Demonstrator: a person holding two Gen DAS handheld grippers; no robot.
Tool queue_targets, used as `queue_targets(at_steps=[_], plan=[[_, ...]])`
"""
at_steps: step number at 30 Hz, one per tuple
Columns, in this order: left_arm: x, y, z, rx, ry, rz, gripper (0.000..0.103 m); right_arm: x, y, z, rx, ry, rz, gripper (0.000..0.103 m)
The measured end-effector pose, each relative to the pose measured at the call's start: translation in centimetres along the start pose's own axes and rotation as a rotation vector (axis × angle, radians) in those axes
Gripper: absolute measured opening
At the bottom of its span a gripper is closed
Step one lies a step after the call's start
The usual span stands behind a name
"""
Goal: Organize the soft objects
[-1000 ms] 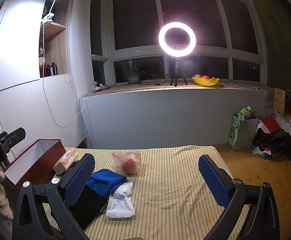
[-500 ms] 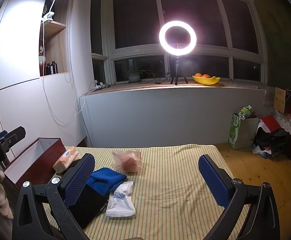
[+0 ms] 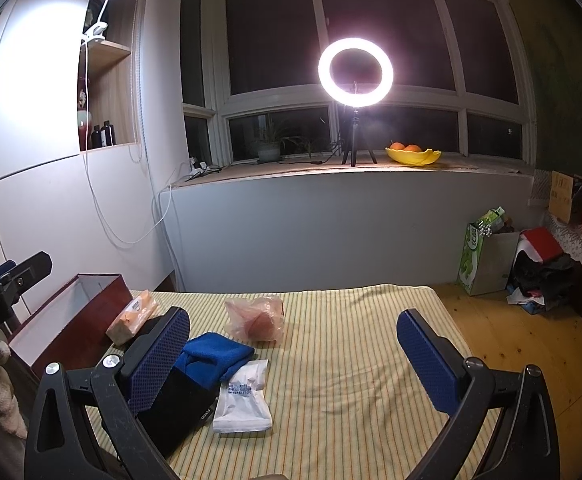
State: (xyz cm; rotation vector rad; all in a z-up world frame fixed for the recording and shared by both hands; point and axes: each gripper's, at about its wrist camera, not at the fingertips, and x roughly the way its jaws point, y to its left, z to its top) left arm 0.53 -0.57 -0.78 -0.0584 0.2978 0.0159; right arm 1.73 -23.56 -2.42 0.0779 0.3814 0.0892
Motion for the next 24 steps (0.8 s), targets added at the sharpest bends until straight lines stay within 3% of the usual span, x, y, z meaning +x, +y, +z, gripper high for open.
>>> queue_targets(at_steps=[14, 24], plan=[[0.5, 0.6, -0.2, -0.005, 0.025, 0.004, 0.103, 0.9, -0.1, -0.5, 0.005, 0.033, 0.013, 0.102], [0.9, 4.2, -1.4, -0.039, 0.076, 0.061, 0.103, 2.4, -0.6, -1.3, 0.030, 0.102, 0.065, 0.102]])
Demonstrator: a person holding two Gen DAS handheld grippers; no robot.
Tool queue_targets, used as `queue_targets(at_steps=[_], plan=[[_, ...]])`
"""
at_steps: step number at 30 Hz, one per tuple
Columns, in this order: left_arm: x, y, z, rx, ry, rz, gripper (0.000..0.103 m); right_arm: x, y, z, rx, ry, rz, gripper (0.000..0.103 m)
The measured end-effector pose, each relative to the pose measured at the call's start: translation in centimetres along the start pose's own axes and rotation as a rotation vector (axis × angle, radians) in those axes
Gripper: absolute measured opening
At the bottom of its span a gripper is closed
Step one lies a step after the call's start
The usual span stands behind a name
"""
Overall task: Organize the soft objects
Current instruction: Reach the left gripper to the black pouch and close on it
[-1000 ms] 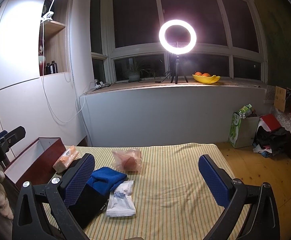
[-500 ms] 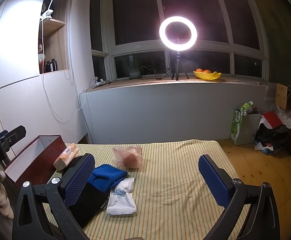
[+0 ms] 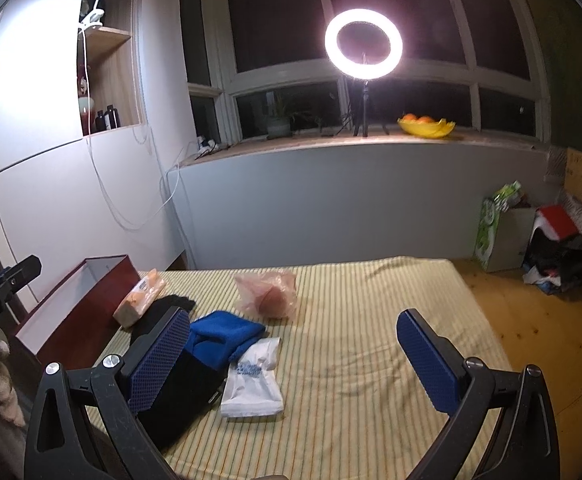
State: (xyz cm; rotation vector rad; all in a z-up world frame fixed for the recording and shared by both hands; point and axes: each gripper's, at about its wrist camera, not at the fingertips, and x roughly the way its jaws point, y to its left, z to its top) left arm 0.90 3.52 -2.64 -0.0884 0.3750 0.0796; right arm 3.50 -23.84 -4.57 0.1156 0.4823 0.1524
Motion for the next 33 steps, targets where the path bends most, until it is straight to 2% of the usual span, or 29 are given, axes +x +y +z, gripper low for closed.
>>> queue_targets(at_steps=[12, 18, 25, 31, 33], plan=[[1.7, 4.0, -4.3, -0.035, 0.163, 0.011, 0.102, 4.3, 0.8, -1.8, 0.029, 0.181, 0.204, 0.102], [2.8, 4.5, -6.1, -0.045, 0.241, -0.036, 0.102, 6.7, 0.5, -3.0, 0.106, 0.286, 0.287, 0.102], [4.6, 3.4, -7.3, 0.008, 0.340, -0.157, 0.099, 8.8, 1.2, -4.9, 0.186, 0.406, 0.388, 0.098], [6.9, 2.1, -8.7, 0.056, 0.473, -0.296, 0.088, 11.1, 1.7, -7.4, 0.293, 0.534, 0.461, 0.086], [7.6, 1.9, -9.2, 0.055, 0.509, -0.331, 0.088, 11.8, 1.9, -8.1, 0.333, 0.569, 0.485, 0.080]])
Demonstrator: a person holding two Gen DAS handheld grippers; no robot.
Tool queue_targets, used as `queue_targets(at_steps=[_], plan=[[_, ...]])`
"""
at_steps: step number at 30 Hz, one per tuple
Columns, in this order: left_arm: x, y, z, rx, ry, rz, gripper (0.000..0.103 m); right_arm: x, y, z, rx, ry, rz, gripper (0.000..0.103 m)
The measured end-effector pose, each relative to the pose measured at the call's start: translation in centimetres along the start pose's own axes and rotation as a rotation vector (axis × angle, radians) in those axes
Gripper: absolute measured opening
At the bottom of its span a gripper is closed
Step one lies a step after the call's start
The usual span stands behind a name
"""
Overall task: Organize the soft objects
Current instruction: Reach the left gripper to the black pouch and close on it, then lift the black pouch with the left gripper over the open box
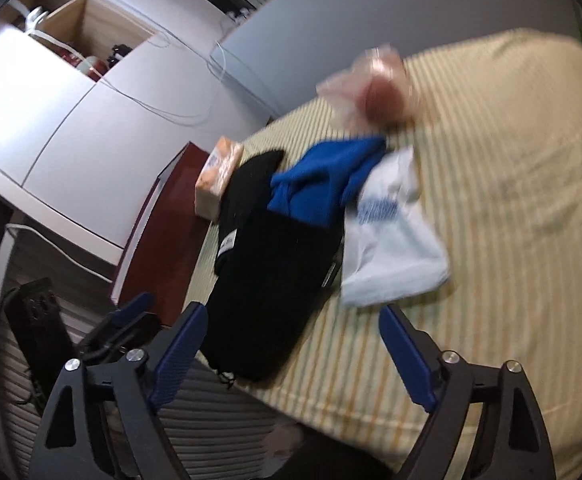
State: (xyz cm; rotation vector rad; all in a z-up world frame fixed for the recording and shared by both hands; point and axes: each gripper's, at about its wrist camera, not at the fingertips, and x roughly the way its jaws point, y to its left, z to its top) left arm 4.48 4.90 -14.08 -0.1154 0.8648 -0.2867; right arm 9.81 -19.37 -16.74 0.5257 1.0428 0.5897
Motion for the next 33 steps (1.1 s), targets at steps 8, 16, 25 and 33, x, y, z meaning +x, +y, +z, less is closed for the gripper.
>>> queue_targets(at_steps=[8, 16, 25, 33], plan=[[2.5, 0.3, 0.4, 0.011, 0.105, -0.095, 0.079, 3.0, -0.4, -0.4, 0.071, 0.075, 0.044, 0.066], [4.1, 0.3, 0.6, 0.047, 0.175, -0.147, 0.079, 5.1, -0.2, 0.1, 0.096, 0.119, 0.056, 0.058], [5.4, 0.0, 0.7, 0.062, 0.229, -0.192, 0.069, 6.4, -0.1, 0.5, 0.118, 0.147, 0.078, 0.051], [6.0, -1.0, 0.7, 0.115, 0.245, -0.186, 0.064, 7.2, 0.1, 0.6, 0.123, 0.169, 0.093, 0.045]])
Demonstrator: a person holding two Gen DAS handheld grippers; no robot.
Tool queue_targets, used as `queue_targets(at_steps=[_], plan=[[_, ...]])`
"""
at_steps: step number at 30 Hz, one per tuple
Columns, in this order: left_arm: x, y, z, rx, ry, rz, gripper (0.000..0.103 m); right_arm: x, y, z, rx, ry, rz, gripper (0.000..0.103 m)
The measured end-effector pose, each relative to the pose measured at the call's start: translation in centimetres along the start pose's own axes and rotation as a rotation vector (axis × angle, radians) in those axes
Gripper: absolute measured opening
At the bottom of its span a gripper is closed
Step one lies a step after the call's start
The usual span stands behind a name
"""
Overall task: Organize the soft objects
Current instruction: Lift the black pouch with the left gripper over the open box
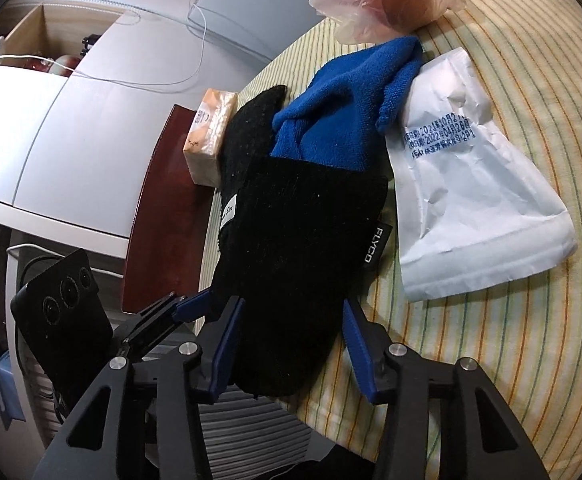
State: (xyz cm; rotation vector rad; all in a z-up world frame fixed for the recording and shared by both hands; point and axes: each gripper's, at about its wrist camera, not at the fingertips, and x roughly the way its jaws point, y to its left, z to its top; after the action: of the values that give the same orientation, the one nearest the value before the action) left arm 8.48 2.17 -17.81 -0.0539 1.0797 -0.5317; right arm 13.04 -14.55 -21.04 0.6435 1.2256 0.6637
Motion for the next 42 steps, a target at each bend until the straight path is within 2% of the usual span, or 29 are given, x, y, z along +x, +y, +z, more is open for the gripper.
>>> queue_targets(at_steps=[7, 14, 24, 29, 34, 42], plan=[[-0.2, -0.9, 0.0, 0.038, -0.011, 0.026, 0.059, 0.3, 0.3, 0.1, -0.006, 0.004, 0.013, 0.038], [-1.2, -1.6, 0.6, 0.042, -0.044, 0.016, 0.057, -1.1, 1.3, -0.1, -0.031, -0.032, 0.013, 0.034], [-4.8, -1.7, 2.2, 0.038, -0.149, 0.032, 0.057, -3.3, 5.0, 1.4, -0.109, -0.074, 0.017, 0.033], [-7.7, -0.3, 2.7, 0.019, -0.208, 0.065, 0.057, -3.1, 8.4, 2.7, -0.166, -0.074, 0.027, 0.033], [-11.4, 2.0, 2.7, -0.020, -0.278, 0.109, 0.058, -2.1, 13.5, 4.0, -0.267, -0.066, 0.049, 0.033], [-16.3, 7.2, 1.6, -0.107, -0.366, 0.211, 0.057, 2.5, 21.5, 5.5, -0.394, -0.009, 0.100, 0.033]])
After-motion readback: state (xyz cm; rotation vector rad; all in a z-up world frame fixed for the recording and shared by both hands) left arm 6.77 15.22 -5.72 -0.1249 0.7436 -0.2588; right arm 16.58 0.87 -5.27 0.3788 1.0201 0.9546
